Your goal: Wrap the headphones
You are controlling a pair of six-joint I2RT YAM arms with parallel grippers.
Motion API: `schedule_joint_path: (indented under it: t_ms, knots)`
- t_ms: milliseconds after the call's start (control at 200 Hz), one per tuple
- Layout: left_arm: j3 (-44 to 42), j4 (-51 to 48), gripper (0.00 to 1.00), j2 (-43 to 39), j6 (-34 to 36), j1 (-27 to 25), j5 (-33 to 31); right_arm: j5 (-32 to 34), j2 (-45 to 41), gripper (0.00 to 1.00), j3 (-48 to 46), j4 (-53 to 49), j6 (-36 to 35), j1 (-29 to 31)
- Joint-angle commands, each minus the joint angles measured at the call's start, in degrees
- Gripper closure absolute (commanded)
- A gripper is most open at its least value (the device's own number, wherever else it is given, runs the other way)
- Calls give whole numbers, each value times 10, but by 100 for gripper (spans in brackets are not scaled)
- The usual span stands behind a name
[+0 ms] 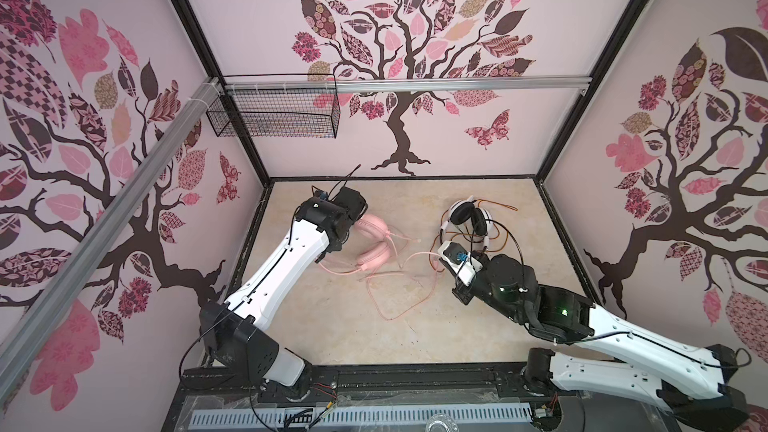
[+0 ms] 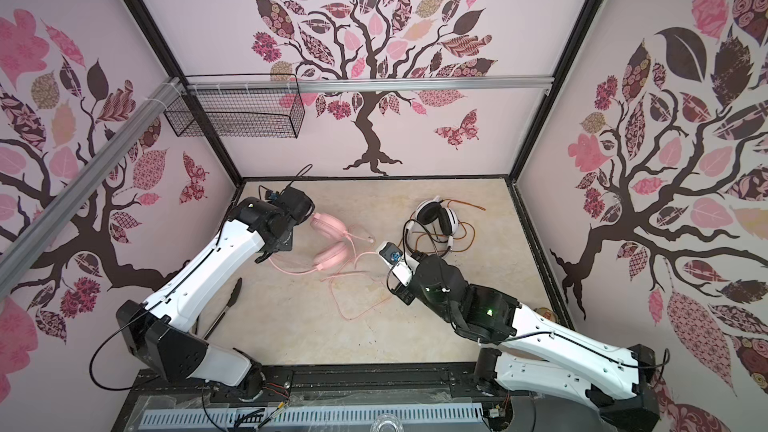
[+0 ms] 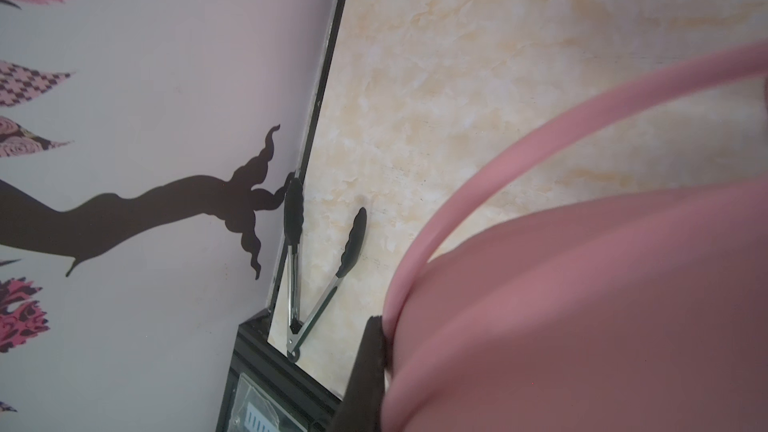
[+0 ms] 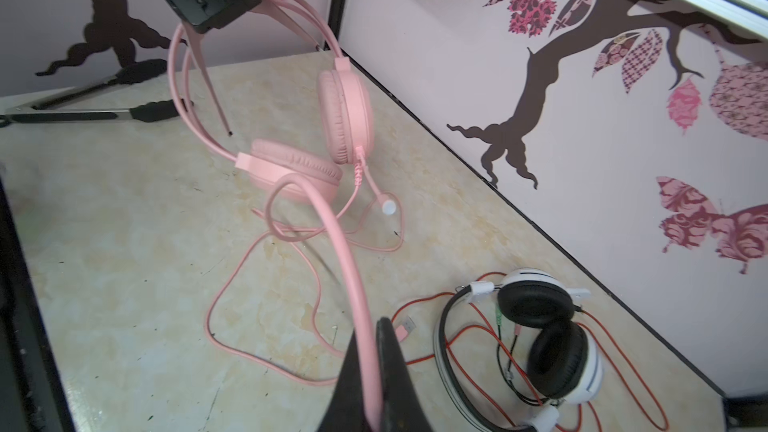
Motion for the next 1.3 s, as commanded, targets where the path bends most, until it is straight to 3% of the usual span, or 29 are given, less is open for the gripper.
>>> schedule_joint_path:
  t_ms: [0, 105, 210, 350, 610, 895, 1295]
  knots:
    - [-4, 10, 100, -14, -7, -46, -28, 79, 30, 100, 48, 5, -28, 2]
    - [-22, 28, 100, -27, 13, -82, 15, 120, 59, 100, 72, 14, -56, 1]
    - [-56, 74, 100, -54, 47, -113, 53, 116, 76, 100, 90, 10, -66, -3]
    - [-74, 103, 100, -85, 68, -144, 119, 36, 75, 100, 101, -18, -46, -40]
    - [-91, 148, 100, -121, 88, -147, 274, -113, 85, 100, 88, -17, -24, -92]
    - [-89, 165, 100, -162, 90, -148, 341, -304, 170, 100, 131, -11, 44, -204]
    - [-90, 179, 100, -187, 105, -148, 431, -330, 215, 100, 137, 7, 84, -216]
